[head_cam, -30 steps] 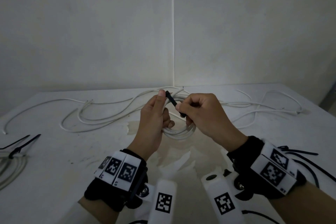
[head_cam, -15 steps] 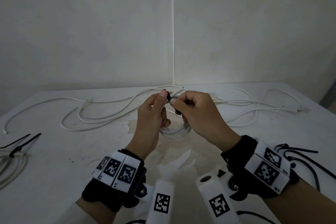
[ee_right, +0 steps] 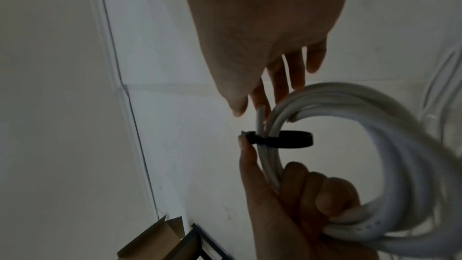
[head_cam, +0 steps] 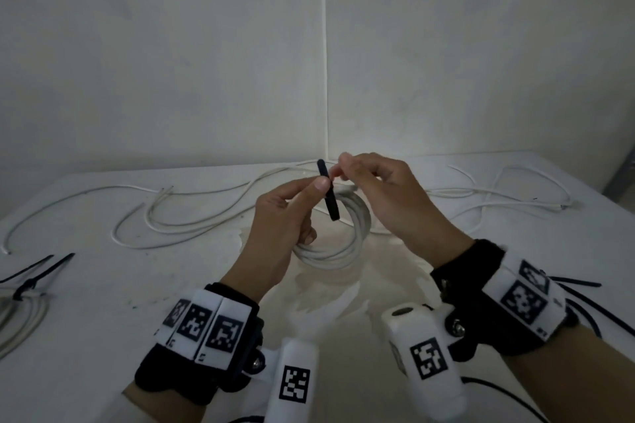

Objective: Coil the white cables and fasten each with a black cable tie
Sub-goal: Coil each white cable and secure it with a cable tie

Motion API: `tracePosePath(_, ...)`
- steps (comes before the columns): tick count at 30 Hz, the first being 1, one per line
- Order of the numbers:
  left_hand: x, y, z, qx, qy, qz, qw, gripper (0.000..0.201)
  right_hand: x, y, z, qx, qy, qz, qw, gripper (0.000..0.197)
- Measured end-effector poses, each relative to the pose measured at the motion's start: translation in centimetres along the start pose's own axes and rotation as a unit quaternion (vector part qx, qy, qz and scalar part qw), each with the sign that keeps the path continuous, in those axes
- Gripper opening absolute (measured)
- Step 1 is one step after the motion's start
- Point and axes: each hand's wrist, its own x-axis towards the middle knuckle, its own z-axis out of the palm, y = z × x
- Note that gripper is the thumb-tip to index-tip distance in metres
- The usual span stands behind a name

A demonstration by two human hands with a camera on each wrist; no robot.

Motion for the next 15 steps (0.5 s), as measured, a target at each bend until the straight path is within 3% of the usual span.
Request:
tracePosePath(3,-0.3,0.0,0.4,0.017,-0.017,-0.004,1.000,0.014,-0.1,-0.5,-0.1,0.022,-0.063,-0.018,0.998,0.019)
tracePosePath(6,-0.4,0.0,0.5,0.029,-0.020,-0.011,0.999,0.016,-0.1,-0.7,-0.5,-0.040,-0.074,-0.046,0.995,0.021)
tracePosePath(10,-0.6,-0.1,1.2,0.051,-0.021,-0.031,0.998,0.014,0.7,-1.3,-1.0,-0.108,0.019,-0.093,0.990,0.020)
tracePosePath(13,-0.9,0.0,1.8,0.082,-0.031,-0.029,0.996,0.011,1.6,-2.4,-2.0,-0.049,0.092,-0.085,0.991,0.024)
tracePosePath(15,-0.9,0.1,1.8,0.090,-0.030,-0.024,0.995,0.009,1.6,-2.7,-2.2,-0.029,0.093,-0.073,0.993,0.021)
